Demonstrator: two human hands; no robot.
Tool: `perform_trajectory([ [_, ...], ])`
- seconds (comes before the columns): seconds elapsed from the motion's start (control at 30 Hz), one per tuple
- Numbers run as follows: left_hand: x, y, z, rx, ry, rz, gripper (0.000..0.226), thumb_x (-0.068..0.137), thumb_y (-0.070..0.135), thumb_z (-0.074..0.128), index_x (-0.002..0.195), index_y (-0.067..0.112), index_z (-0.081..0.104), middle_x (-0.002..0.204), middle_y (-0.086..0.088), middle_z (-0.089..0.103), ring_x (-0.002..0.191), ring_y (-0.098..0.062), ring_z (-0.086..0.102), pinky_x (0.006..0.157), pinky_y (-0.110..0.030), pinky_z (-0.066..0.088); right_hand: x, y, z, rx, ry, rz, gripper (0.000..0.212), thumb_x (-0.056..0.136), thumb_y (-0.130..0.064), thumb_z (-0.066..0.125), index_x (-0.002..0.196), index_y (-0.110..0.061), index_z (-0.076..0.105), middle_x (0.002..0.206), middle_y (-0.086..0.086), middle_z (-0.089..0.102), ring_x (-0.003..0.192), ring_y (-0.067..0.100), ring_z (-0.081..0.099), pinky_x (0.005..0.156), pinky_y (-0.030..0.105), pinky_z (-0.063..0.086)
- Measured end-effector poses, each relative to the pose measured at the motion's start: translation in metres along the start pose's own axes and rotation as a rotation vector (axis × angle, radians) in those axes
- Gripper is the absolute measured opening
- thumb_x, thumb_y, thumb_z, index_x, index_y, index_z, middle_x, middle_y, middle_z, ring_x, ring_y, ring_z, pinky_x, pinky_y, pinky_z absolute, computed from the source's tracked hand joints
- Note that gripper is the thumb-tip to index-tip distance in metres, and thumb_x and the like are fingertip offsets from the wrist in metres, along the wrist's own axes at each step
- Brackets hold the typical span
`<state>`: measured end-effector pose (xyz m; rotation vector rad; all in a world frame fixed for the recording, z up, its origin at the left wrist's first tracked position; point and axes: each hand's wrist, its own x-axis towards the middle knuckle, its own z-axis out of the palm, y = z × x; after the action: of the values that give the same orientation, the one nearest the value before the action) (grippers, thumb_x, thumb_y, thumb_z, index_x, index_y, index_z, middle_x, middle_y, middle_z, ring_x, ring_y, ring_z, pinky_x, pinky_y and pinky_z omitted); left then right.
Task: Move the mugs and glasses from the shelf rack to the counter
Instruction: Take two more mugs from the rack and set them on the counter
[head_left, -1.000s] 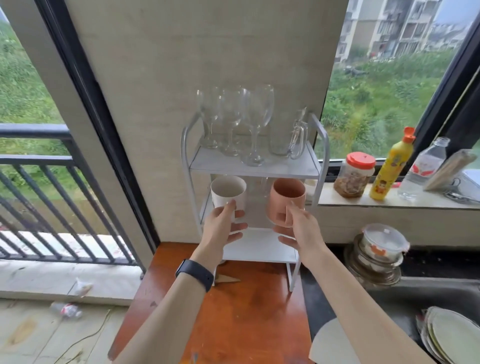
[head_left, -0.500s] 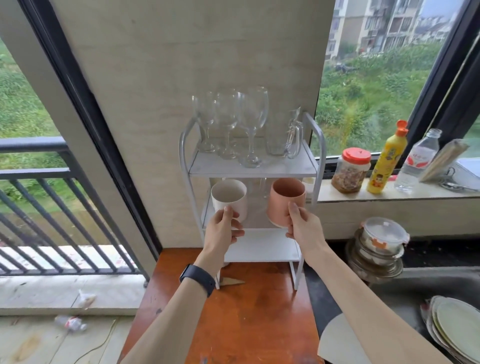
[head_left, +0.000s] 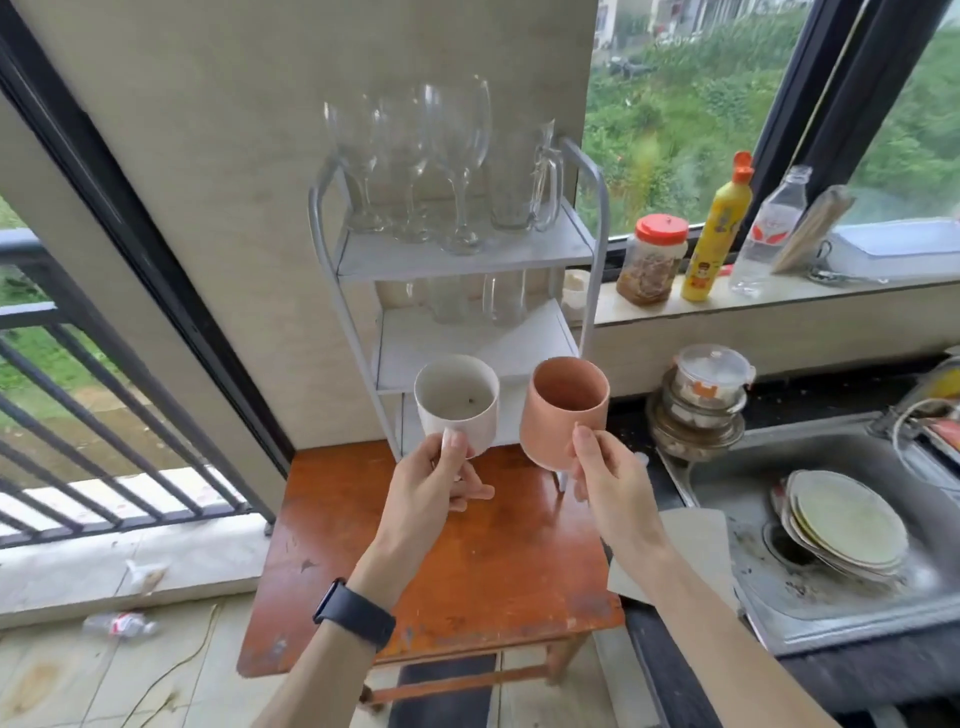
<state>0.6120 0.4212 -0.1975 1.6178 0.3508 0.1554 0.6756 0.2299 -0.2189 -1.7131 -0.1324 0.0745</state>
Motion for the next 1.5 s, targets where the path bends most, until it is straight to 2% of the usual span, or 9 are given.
perform_trajectory([
  [0.23,-0.03,-0.04,0.072,0.11,-0.269,-0.015,0.034,0.103,0.041,0.047,0.093,0.012,0.062,0.073,-0.001,0.066,0.083,-0.033,0.073,0.071,-0.03,0.055,-0.067,0.043,-0.07,-0.043,0.114,0.104,0.043,0.105,-0.037,0.046,0.082,-0.004,0.059,0.059,-0.008,0.053,0.056,0.007,0.049,0.057,0.023,0.044],
  [0.33,-0.045,-0.047,0.121,0.126,-0.4,-0.018,0.038,0.104,0.038,0.047,0.099,0.004,0.062,0.076,-0.003,0.065,0.073,-0.015,0.07,0.067,-0.023,0.054,-0.095,0.058,-0.115,-0.056,0.246,0.144,0.046,0.105,-0.038,0.047,0.08,-0.001,0.059,0.059,-0.008,0.053,0.058,0.01,0.047,0.06,0.028,0.041],
  [0.5,-0.081,-0.045,0.231,0.145,-0.643,0.002,0.036,0.103,0.043,0.048,0.089,0.012,0.06,0.071,-0.002,0.066,0.08,-0.034,0.075,0.071,-0.042,0.057,-0.16,0.072,-0.212,-0.036,0.503,0.19,0.046,0.105,-0.035,0.048,0.075,0.0,0.053,0.055,-0.009,0.046,0.057,0.013,0.041,0.057,0.027,0.038],
  [0.57,-0.107,-0.036,0.283,0.155,-0.735,0.041,0.034,0.105,0.038,0.047,0.087,0.012,0.059,0.069,0.0,0.064,0.076,-0.031,0.072,0.063,-0.03,0.054,-0.191,0.07,-0.257,-0.046,0.62,0.173,0.045,0.106,-0.029,0.047,0.068,-0.005,0.05,0.053,-0.009,0.045,0.055,0.015,0.04,0.054,0.022,0.037],
  [0.67,-0.159,-0.02,0.367,0.143,-0.873,0.067,0.033,0.105,0.035,0.047,0.083,0.012,0.055,0.069,0.001,0.06,0.078,-0.036,0.069,0.055,-0.015,0.047,-0.246,0.068,-0.33,-0.052,0.787,0.154,0.042,0.106,-0.022,0.046,0.069,-0.005,0.051,0.054,-0.004,0.044,0.051,0.014,0.038,0.048,0.018,0.034],
  [0.83,-0.267,-0.001,0.505,0.085,-1.145,0.035,0.034,0.105,0.04,0.044,0.088,0.013,0.053,0.068,0.003,0.063,0.085,-0.033,0.075,0.066,-0.027,0.051,-0.355,0.066,-0.462,-0.122,1.001,0.119,0.045,0.107,-0.026,0.045,0.077,0.006,0.054,0.057,0.0,0.047,0.052,0.013,0.041,0.051,0.019,0.035],
  [1.03,-0.407,0.033,0.643,0.08,-1.405,0.043,0.036,0.106,0.039,0.041,0.089,0.01,0.054,0.079,-0.006,0.063,0.092,-0.03,0.076,0.068,-0.024,0.054,-0.491,0.053,-0.591,-0.181,1.303,0.125,0.046,0.106,-0.029,0.045,0.071,0.0,0.05,0.054,-0.006,0.048,0.049,0.009,0.041,0.05,0.021,0.036],
  [1.2,-0.506,0.043,0.758,0.109,-1.594,0.117,0.038,0.105,0.042,0.042,0.087,0.012,0.055,0.079,-0.005,0.065,0.091,-0.027,0.076,0.086,-0.041,0.054,-0.587,0.051,-0.685,-0.234,1.492,0.148,0.048,0.105,-0.035,0.044,0.069,-0.003,0.048,0.057,-0.001,0.047,0.052,0.013,0.043,0.054,0.027,0.037],
  [1.5,-0.641,0.039,0.947,0.079,-1.789,0.108,0.034,0.106,0.034,0.044,0.092,0.005,0.055,0.081,-0.014,0.061,0.09,-0.036,0.075,0.071,-0.028,0.06,-0.696,0.077,-0.857,-0.267,1.691,0.229,0.049,0.106,-0.036,0.043,0.078,0.001,0.057,0.062,0.003,0.055,0.054,0.011,0.049,0.06,0.031,0.043],
])
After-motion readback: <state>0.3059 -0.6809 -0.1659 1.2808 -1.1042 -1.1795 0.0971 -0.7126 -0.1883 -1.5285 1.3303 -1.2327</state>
